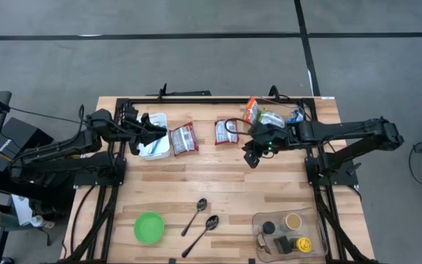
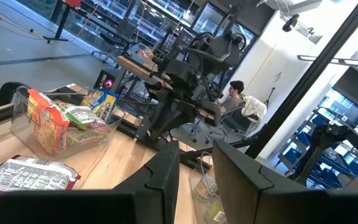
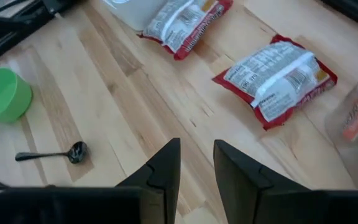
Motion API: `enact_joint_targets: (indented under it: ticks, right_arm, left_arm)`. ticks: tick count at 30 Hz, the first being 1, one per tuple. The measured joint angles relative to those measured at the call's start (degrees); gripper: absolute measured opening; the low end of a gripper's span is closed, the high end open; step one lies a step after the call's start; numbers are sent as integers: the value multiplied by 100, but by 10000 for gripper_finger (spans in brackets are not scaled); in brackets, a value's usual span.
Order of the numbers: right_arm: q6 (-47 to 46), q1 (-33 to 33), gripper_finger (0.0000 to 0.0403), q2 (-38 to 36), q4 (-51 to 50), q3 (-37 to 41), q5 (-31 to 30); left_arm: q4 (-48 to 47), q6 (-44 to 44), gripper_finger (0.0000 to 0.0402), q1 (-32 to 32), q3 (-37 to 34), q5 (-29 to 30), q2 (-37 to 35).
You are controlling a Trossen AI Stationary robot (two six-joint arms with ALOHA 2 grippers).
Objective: Pick & Place Food Item
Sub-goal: Put the right red noodle pack into the top transparent bin
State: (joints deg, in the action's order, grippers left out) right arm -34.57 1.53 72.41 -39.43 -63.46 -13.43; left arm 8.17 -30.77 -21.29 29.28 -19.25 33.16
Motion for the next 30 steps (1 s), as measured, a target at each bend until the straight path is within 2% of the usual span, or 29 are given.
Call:
enact_joint_targets:
  ticks: [4,9,16,21,26,30]
  right_arm:
    - [92,-3,91,3,126,0,7]
    - [968,-84,91,3,471,0,7]
    - [1662,-343,91,3,918,0,-2]
    - [1595,-677,91,5,939,0,-9]
    - [817,-1005,91,5,1165,0,-11]
    - [947,-1119,91,5,1185,0,-6]
  left_arm:
    - [1,5,92,-1,0,24,0]
    - [1,7,92,1,0,22,1]
    - [1,7,92,-1,0,20,-1]
    - [1,7,92,0,0,17,0]
    - [1,8,92,0,0,15,0]
    - [1,9,92,-1,0,13,-1]
